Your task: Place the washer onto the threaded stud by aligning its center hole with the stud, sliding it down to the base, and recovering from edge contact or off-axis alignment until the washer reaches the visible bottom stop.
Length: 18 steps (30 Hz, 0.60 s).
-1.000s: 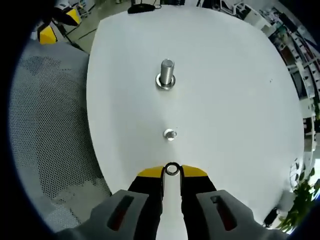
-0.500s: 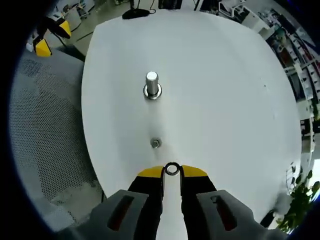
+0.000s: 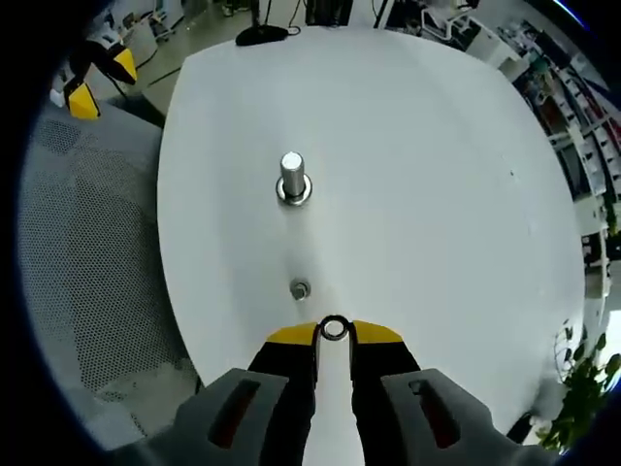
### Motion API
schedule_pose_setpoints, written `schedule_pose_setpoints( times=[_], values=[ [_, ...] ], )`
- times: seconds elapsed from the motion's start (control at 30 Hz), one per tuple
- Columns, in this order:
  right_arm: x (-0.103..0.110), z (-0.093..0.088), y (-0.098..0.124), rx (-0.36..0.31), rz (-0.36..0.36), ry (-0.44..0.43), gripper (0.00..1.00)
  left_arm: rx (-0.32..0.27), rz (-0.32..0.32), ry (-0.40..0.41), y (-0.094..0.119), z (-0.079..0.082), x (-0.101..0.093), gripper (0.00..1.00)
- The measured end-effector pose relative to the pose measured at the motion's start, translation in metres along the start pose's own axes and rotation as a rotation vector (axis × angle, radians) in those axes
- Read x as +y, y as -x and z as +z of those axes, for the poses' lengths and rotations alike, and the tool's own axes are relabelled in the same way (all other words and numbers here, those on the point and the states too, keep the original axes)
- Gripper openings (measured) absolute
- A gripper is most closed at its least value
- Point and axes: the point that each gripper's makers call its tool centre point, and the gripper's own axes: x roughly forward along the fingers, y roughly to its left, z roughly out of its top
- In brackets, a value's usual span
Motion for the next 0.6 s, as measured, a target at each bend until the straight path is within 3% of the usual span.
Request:
schedule_pose_setpoints(
  times=[0.6],
  values=[
    [0.02, 0.015, -0.009, -0.017, 0.055, 0.033, 0.14, 0.005, 0.003, 0.001, 0.0, -0.001, 0.0, 0.27]
  ],
)
